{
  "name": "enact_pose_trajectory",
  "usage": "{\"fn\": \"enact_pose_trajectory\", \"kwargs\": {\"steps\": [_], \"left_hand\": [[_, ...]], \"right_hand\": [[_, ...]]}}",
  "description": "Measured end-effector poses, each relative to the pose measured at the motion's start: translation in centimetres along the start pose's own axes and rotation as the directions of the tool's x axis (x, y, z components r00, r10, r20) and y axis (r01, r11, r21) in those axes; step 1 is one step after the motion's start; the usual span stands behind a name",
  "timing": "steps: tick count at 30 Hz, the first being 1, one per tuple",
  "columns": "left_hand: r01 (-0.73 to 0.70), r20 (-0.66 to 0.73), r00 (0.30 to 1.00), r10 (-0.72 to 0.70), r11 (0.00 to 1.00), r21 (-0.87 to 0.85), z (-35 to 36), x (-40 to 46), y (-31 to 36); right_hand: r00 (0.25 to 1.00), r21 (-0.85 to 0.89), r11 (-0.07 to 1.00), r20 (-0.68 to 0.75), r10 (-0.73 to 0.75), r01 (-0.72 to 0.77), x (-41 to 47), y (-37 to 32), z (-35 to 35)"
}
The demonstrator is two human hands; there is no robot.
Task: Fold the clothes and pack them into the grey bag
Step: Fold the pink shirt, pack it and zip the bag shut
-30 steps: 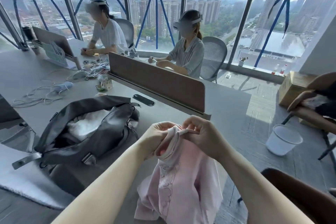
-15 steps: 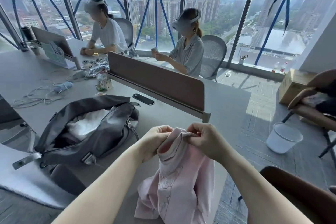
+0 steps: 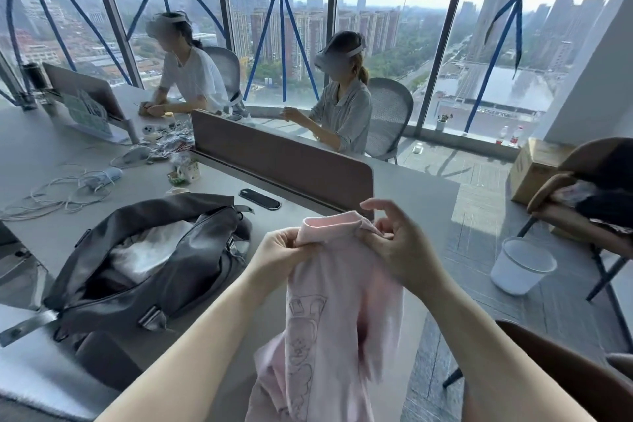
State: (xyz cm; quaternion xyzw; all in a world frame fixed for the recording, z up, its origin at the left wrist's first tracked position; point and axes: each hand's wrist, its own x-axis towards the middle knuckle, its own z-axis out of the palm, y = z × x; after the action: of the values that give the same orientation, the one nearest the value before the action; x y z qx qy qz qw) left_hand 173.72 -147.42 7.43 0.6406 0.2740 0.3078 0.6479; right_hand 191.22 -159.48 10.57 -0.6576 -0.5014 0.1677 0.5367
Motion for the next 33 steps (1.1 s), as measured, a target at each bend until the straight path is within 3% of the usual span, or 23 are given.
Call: {"fn": "enact_pose_trajectory", "kwargs": {"steps": [6, 10, 13, 17, 19, 22, 26, 29, 33], "left_hand": [[-0.053, -0.021, 0.998, 0.052, 0.998, -0.037, 0.3, 0.0, 1.1], [-0.070, -0.034, 0.997, 0.068, 0.996, -0.059, 0.5, -0.2, 2.0], [-0.088, -0.037, 0.996, 0.086, 0.994, -0.059, 0.4, -0.2, 2.7], [-0.118, -0.017, 0.993, 0.117, 0.991, -0.070, 0.6, -0.4, 4.6], [-0.170, -0.023, 0.985, 0.169, 0.984, -0.053, 0.6, -0.4, 6.4], [-0.255, -0.029, 0.966, 0.258, 0.964, 0.075, 0.5, 0.1, 8.2], [-0.142, 0.013, 0.990, 0.142, 0.989, 0.029, 0.4, 0.3, 6.8], [-0.061, 0.082, 0.995, 0.055, 0.996, 0.070, 0.6, -0.1, 4.1], [-0.079, -0.006, 0.997, 0.080, 0.993, 0.089, -0.1, -0.2, 4.1]], "right_hand": [[0.999, -0.028, 0.999, 0.029, -0.015, 0.016, 0.0, -1.2, -0.4], [0.997, 0.124, 0.992, 0.074, 0.003, -0.013, 0.3, -1.9, -0.9], [0.999, 0.094, 0.995, 0.034, -0.040, 0.036, 0.7, -2.8, -1.0], [0.996, 0.228, 0.972, 0.050, -0.075, 0.062, 1.0, -4.6, -1.3], [0.994, 0.264, 0.961, 0.056, -0.099, 0.081, 1.4, -5.7, -1.8], [0.992, 0.170, 0.980, 0.046, -0.117, 0.107, 2.2, -6.8, -2.1], [0.988, 0.134, 0.980, -0.070, -0.137, 0.145, 2.8, -7.5, -1.4], [0.985, 0.105, 0.981, -0.081, -0.152, 0.160, 3.1, -8.1, -0.8], [0.969, 0.026, 0.975, -0.118, -0.216, 0.220, 3.8, -9.9, -2.2]]}}
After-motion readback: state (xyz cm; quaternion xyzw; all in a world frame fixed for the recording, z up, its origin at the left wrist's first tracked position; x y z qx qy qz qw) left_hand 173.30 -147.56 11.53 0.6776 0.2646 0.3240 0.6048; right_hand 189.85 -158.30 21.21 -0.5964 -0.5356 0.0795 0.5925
